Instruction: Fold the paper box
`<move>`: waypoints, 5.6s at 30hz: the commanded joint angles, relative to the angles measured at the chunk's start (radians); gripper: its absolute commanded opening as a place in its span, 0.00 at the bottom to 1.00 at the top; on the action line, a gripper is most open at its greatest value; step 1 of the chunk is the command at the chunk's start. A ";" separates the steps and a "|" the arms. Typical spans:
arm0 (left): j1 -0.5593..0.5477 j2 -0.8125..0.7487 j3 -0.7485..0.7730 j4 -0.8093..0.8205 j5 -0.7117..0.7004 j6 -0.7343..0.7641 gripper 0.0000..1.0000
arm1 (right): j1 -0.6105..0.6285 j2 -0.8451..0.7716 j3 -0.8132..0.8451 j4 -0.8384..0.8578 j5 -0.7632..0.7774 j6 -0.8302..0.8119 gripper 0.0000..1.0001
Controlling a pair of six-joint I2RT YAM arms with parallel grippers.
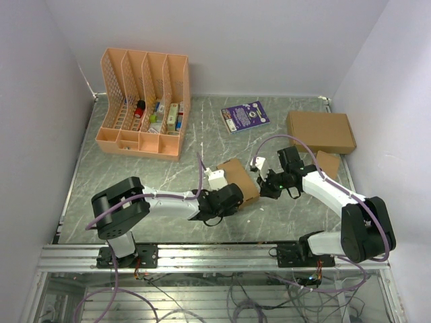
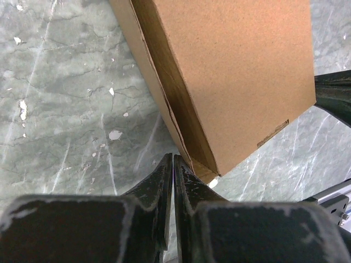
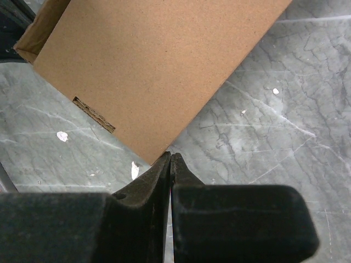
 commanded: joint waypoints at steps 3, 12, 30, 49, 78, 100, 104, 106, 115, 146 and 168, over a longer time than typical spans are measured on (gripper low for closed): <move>-0.005 -0.007 0.061 0.013 -0.036 0.012 0.15 | 0.025 -0.015 -0.003 -0.005 -0.046 -0.014 0.03; -0.005 0.030 0.139 -0.073 -0.055 0.049 0.14 | 0.053 -0.021 -0.002 -0.013 -0.071 -0.025 0.02; -0.005 0.050 0.214 -0.072 -0.053 0.069 0.14 | 0.072 -0.010 0.020 -0.028 -0.157 -0.005 0.02; -0.005 0.049 0.238 -0.104 -0.059 0.108 0.16 | 0.072 0.016 0.061 -0.029 -0.187 0.036 0.05; 0.031 -0.072 -0.020 -0.072 -0.021 0.063 0.18 | 0.019 0.038 0.067 0.008 -0.020 0.109 0.17; 0.042 -0.079 0.055 -0.189 -0.004 -0.002 0.07 | 0.023 0.039 0.067 0.003 0.010 0.109 0.09; 0.041 -0.082 0.056 -0.199 -0.005 -0.003 0.07 | 0.031 0.041 0.068 0.003 0.011 0.111 0.08; 0.041 -0.083 0.056 -0.199 -0.004 -0.005 0.07 | 0.035 0.043 0.067 0.003 0.012 0.113 0.08; 0.038 -0.074 0.070 -0.197 0.000 -0.002 0.07 | 0.047 0.047 0.068 0.002 0.013 0.117 0.08; 0.029 -0.036 0.145 -0.217 0.002 -0.007 0.07 | 0.138 0.057 0.072 0.001 0.004 0.116 0.06; 0.021 -0.011 0.232 -0.193 -0.034 -0.152 0.07 | 0.222 0.073 0.088 0.027 -0.046 0.157 0.04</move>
